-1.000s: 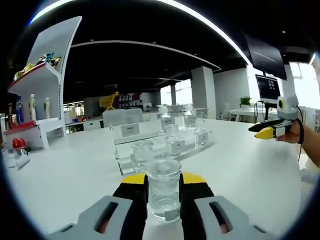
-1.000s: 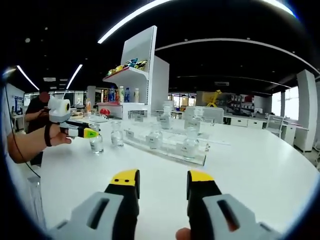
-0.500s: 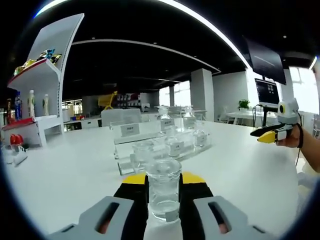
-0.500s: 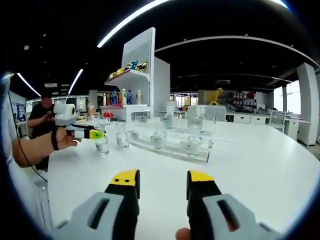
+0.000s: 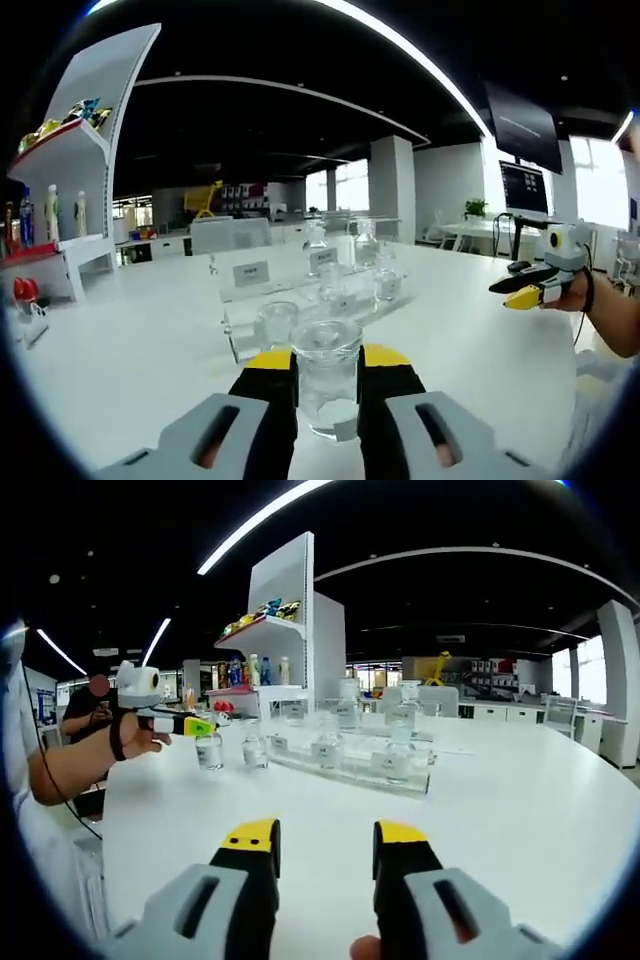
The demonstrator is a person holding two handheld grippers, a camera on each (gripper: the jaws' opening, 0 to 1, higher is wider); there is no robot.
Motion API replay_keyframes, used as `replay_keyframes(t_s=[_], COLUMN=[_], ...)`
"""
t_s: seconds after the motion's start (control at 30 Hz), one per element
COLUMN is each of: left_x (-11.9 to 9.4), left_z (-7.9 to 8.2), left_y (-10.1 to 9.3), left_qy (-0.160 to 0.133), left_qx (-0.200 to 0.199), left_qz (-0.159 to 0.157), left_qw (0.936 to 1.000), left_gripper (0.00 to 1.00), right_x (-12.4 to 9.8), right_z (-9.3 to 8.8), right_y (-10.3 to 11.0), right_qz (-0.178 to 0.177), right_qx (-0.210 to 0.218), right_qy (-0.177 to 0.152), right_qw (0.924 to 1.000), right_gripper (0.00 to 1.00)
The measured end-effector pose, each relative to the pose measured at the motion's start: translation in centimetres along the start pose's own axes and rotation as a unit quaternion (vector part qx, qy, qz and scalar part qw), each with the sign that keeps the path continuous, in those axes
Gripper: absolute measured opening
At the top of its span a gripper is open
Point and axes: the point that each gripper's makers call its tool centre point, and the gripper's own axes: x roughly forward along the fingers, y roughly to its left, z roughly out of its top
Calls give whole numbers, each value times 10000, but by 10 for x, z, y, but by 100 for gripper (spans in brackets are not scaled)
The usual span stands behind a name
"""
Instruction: Identify the label on the chemical reagent bottle, grasp the chemical reagent bottle, and place it in the designated position on the reagent rack
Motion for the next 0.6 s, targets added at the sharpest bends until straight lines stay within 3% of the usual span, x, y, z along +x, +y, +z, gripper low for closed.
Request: replay_keyframes(t_s=[0.23,0.3,0.43,0.6], left_x=[6,10,18,29], left_z=[30,37,49,68], left_y=[3,7,12,20], left_qy=[64,64,51,-127], left_qx=[191,-5,-12,-296], left_qz=[-201,-258,-273,-353], left_qw=[9996,9996,9996,9989], left_gripper=[22,22,22,22], right_x=[-3,-3,-3,-4], right_z=[-4,-3,-2,-5], right_y=[4,4,4,6], right_qz=[17,27,35,53], right_qx=[77,213,348,347], right_qy=[-23,-80,-135,-104], right_qw=[10000,9997,9993,9993], right_gripper=[34,33,32,31])
